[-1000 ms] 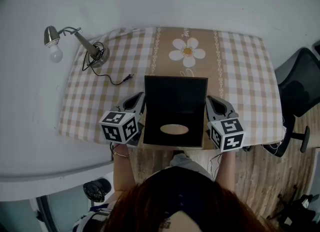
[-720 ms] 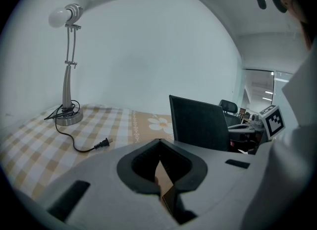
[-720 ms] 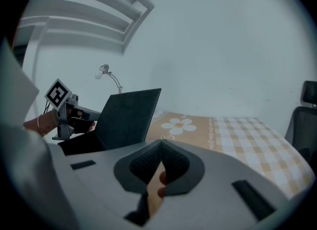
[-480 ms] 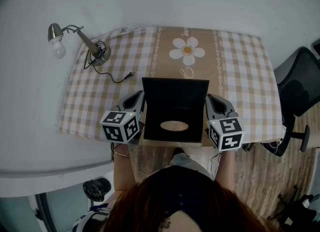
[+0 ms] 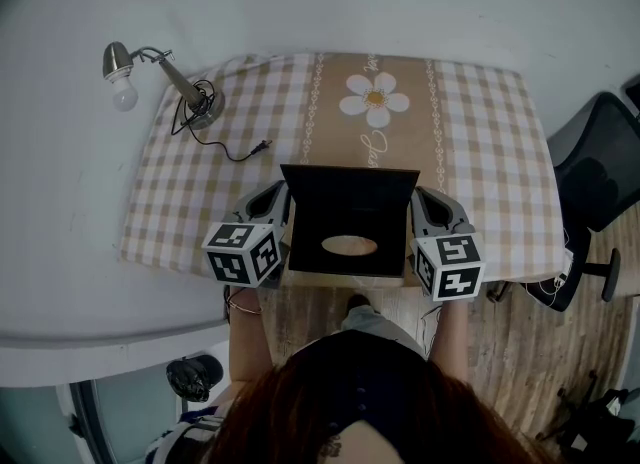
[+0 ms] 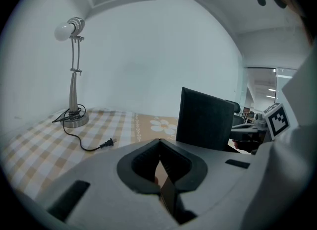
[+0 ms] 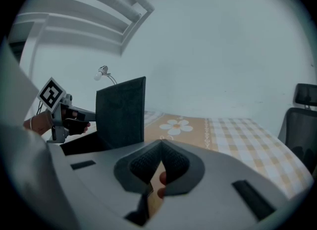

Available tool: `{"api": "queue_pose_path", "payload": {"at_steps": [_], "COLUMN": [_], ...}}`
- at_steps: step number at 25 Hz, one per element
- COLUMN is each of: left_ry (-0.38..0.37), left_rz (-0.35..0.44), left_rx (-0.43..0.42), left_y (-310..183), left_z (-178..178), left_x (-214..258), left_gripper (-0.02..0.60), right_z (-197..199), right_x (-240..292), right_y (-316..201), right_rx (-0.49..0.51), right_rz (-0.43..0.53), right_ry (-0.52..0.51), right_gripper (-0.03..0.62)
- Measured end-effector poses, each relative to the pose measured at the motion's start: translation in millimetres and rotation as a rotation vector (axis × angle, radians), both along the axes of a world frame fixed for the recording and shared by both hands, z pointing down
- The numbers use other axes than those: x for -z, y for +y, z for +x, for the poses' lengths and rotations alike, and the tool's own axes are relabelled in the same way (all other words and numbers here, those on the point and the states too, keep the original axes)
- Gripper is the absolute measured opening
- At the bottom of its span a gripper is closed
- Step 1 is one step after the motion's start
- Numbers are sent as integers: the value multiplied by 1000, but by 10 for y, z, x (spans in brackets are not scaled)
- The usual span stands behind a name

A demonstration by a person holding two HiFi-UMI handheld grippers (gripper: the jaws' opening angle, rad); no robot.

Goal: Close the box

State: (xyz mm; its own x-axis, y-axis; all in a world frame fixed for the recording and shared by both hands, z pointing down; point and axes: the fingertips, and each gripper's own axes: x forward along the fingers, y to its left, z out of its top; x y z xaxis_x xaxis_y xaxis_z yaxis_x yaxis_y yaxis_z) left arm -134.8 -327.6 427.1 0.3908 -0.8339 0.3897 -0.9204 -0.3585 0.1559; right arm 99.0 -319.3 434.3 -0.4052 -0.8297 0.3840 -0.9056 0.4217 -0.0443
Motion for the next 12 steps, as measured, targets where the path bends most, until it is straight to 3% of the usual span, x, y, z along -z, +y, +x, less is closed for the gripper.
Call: {"api": "queue_pose_path", "payload": {"at_steps": [12], "left_ry": [-16], "left_rz": [4], "left_rx": [23], "left_y": [128], "left_z": [-6], "left_x": [8], "left_gripper": [26], "right_z": [23], "right_x": [-3], "right_y": [105], "right_rx": [-53], "right_rz": [-1], "right_ry": [12], "right_gripper": [17]}}
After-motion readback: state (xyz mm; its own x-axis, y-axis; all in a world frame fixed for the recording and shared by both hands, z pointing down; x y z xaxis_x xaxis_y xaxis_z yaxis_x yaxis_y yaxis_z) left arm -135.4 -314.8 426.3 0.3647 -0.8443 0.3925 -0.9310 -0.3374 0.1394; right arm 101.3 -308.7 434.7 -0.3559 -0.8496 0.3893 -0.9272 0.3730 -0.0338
